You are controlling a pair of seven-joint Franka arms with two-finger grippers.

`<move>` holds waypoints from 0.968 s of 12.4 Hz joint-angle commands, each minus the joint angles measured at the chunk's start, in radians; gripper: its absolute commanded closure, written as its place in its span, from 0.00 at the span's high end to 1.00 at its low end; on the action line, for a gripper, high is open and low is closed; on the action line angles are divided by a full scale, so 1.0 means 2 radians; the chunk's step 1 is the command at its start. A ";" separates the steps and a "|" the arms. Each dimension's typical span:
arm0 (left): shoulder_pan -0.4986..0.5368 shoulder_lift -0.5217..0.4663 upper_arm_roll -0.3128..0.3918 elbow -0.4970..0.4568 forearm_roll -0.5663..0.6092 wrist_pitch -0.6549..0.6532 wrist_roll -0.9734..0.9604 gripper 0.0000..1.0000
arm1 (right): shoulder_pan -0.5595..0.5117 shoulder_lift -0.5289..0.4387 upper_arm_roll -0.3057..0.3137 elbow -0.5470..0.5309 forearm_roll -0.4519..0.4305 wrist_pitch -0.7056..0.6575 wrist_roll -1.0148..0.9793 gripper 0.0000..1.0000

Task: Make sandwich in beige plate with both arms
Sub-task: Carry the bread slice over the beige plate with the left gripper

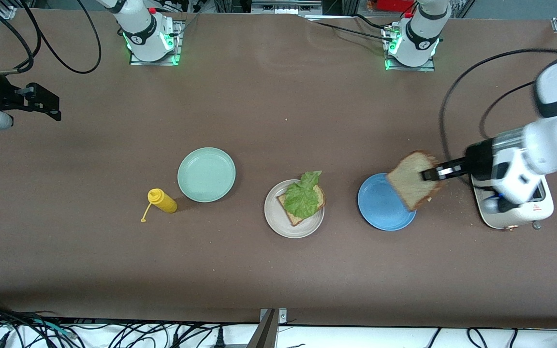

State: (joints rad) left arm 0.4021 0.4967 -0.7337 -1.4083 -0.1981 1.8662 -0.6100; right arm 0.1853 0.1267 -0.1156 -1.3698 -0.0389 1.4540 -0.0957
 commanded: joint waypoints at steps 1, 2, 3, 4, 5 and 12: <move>-0.054 0.050 0.001 -0.009 -0.018 0.119 -0.058 0.00 | -0.003 0.008 -0.004 0.015 -0.008 -0.006 0.004 1.00; -0.077 0.068 0.002 -0.015 -0.021 0.174 -0.068 0.00 | -0.003 0.008 -0.005 0.015 -0.007 -0.002 0.004 1.00; -0.096 0.082 0.002 -0.030 -0.021 0.233 -0.072 0.00 | -0.003 0.009 -0.004 0.015 -0.007 -0.001 0.003 1.00; -0.113 0.092 0.003 -0.056 -0.021 0.298 -0.072 0.00 | -0.003 0.009 -0.004 0.015 -0.007 -0.001 0.003 1.00; -0.130 0.094 0.006 -0.089 -0.019 0.362 -0.073 0.00 | -0.003 0.009 -0.004 0.015 -0.008 -0.001 0.003 1.00; -0.162 0.109 0.012 -0.167 0.002 0.449 -0.064 0.00 | -0.003 0.010 -0.004 0.015 -0.004 0.008 0.003 1.00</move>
State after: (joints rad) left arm 0.0833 0.7200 -0.7212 -1.7318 -0.2048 2.7519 -0.7531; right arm 0.1831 0.1340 -0.1278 -1.3689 -0.0398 1.4750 -0.0957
